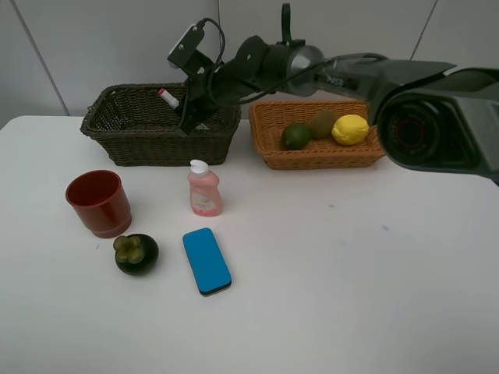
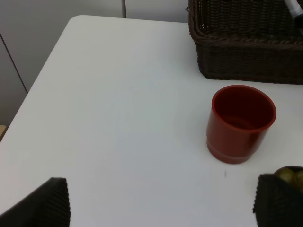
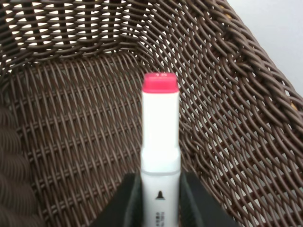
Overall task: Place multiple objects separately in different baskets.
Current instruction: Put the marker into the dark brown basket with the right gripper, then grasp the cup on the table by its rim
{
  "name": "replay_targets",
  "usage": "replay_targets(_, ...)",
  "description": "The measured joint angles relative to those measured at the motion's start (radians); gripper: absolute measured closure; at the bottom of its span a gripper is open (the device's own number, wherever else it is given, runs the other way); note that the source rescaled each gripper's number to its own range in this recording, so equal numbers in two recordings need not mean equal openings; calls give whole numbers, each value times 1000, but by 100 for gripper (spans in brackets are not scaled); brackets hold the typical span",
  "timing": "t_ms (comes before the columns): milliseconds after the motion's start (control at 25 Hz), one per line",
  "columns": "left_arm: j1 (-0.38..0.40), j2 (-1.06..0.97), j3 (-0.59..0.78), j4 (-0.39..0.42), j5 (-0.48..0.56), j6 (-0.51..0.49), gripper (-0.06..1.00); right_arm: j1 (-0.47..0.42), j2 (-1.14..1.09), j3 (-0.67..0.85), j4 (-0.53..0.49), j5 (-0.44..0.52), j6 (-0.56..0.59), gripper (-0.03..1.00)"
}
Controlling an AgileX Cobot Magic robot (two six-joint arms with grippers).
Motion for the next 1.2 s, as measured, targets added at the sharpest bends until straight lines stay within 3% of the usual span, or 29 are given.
replay_targets(160,0,0,0,0,0,0,-5,0,0,0,0,6,5,97)
replay_targets(280,0,0,0,0,0,0,-5,0,0,0,-2,27,43,87)
replay_targets(480,0,0,0,0,0,0,-5,-6,0,0,-5,30,217,27)
replay_targets(560,0,0,0,0,0,0,-5,-9,0,0,-11,24,270,16)
replay_targets(760,0,0,0,0,0,0,-5,-11,0,0,-12,22,293,10)
replay_targets(1200,0,0,0,0,0,0,-5,-11,-18,0,-17,36,296,10)
